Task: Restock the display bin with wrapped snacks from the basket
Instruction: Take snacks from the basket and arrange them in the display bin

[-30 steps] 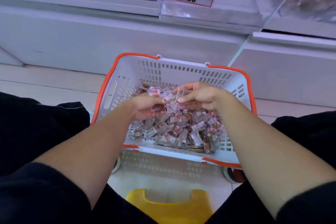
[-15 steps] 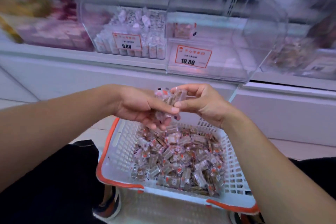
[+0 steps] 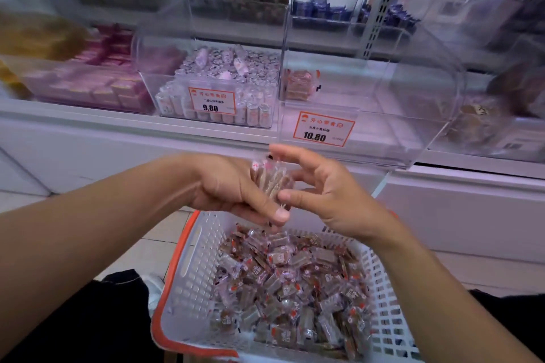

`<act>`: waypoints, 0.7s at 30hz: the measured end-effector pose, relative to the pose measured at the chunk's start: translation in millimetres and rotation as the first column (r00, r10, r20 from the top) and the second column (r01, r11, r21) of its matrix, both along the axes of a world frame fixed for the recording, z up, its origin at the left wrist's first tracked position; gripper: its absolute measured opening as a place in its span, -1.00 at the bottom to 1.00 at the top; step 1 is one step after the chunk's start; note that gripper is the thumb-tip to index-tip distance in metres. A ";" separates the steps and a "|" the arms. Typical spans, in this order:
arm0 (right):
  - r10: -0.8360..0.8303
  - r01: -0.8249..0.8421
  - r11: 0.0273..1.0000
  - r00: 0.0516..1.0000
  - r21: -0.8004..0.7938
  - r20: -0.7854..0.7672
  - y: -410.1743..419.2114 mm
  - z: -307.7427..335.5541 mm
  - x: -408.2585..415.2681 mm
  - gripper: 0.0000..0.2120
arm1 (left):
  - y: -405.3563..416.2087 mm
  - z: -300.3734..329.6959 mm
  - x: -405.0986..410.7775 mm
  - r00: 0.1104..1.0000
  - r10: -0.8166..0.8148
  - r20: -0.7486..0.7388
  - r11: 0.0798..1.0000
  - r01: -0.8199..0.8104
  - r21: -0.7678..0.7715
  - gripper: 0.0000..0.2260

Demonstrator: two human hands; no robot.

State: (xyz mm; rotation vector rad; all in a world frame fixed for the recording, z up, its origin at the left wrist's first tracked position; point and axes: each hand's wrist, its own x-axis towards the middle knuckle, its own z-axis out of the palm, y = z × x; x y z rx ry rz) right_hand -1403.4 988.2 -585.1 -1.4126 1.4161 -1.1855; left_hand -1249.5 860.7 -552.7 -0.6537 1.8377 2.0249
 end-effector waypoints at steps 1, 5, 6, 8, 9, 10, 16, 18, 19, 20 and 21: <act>0.012 -0.012 1.000 0.999 0.007 -0.041 0.8 4.3 -1.8 -0.38 | -0.3 0.9 -0.6 0.999 -0.041 -0.005 0.998 0.041 -0.043 -0.76; 0.005 -0.002 1.000 0.977 0.014 -0.215 4.9 25.9 -5.0 -0.45 | 3.0 13.6 -8.2 0.991 -0.119 0.056 0.950 0.130 -0.284 -0.75; 0.004 -0.004 1.000 0.967 0.002 -0.255 6.1 31.9 -4.3 -0.52 | 3.1 18.4 -9.7 0.993 -0.104 0.063 0.936 0.119 -0.331 -0.65; -0.022 0.010 0.999 0.946 -0.037 -0.324 8.0 42.9 -2.1 -0.62 | 1.4 27.1 -10.1 0.997 -0.063 0.042 0.920 0.074 -0.384 -0.39; -0.052 0.028 0.997 0.933 -0.073 -0.355 8.4 47.8 -1.4 -0.64 | -0.4 31.1 -9.6 0.999 -0.046 0.011 0.917 0.046 -0.396 -0.35; -0.090 0.048 0.992 0.922 -0.119 -0.377 8.9 52.7 -1.0 -0.66 | -1.9 36.1 -9.0 0.999 -0.031 -0.039 0.920 0.014 -0.391 -0.38; -0.414 0.275 0.847 0.878 -0.456 -0.240 -5.4 111.8 -46.9 -0.69 | -28.4 73.9 -17.7 0.811 0.457 -0.366 0.811 -0.549 -0.203 -0.51; -0.487 0.330 0.850 0.788 -0.410 -0.377 -28.7 135.0 -79.1 -0.67 | -41.7 70.1 -22.3 0.750 0.466 -0.469 0.512 -0.661 -0.548 -0.56; -0.459 0.340 0.887 0.721 -0.312 -0.520 -44.3 140.9 -93.4 -0.67 | -46.4 64.9 -25.4 0.772 0.402 -0.493 0.348 -0.627 -0.697 -0.57; -0.384 0.347 0.918 0.647 -0.194 -0.659 -60.7 141.7 -104.5 -0.68 | -48.3 60.9 -29.0 0.802 0.346 -0.487 0.249 -0.579 -0.776 -0.56; -0.295 0.349 0.932 0.580 -0.096 -0.760 -77.3 137.5 -112.1 -0.71 | -49.3 57.4 -33.3 0.831 0.317 -0.457 0.224 -0.534 -0.815 -0.54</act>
